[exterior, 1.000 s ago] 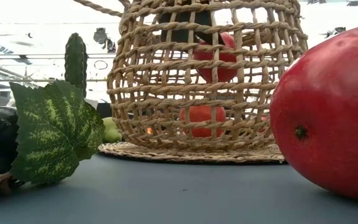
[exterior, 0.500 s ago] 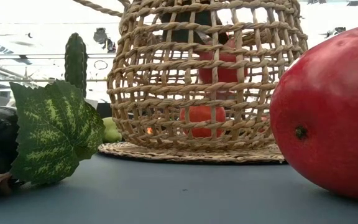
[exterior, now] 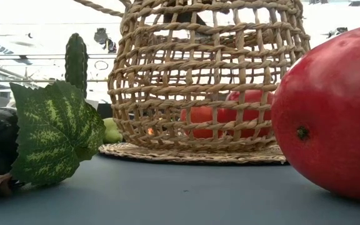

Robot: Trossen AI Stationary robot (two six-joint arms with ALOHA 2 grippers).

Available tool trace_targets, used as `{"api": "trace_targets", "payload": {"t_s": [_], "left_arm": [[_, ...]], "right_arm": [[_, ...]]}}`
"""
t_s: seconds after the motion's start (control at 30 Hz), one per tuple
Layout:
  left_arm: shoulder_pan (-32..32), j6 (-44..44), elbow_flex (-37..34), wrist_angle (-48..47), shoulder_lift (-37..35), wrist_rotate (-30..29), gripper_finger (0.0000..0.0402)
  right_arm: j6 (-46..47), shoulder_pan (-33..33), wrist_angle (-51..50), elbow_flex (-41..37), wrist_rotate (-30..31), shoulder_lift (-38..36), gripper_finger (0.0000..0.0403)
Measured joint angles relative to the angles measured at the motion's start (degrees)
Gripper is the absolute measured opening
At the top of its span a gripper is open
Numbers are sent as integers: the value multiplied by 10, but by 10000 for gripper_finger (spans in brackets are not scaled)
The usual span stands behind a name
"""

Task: Build produce basket
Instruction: Put the middle red apple into the brown basket

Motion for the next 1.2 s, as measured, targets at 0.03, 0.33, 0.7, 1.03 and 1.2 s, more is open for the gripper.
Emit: {"api": "trace_targets", "payload": {"t_s": [0.03, 0.33, 0.7, 1.03, 1.2], "left_arm": [[-6, 3, 0, 0, -11, -10, 385], [-70, 14, 0, -34, -81, -142, 385], [-142, -62, 0, -113, -140, -247, 359], [-186, -63, 0, -131, -147, -297, 291], [-193, -68, 0, -130, -147, -299, 273]], "right_arm": [[0, 0, 0, 0, 0, 0, 171], [9, 0, 6, 0, 0, 0, 171], [44, 29, 58, 0, -6, 18, 171], [84, 52, 109, 57, -34, 115, 172], [146, 54, 108, 72, -80, 162, 172]]}}
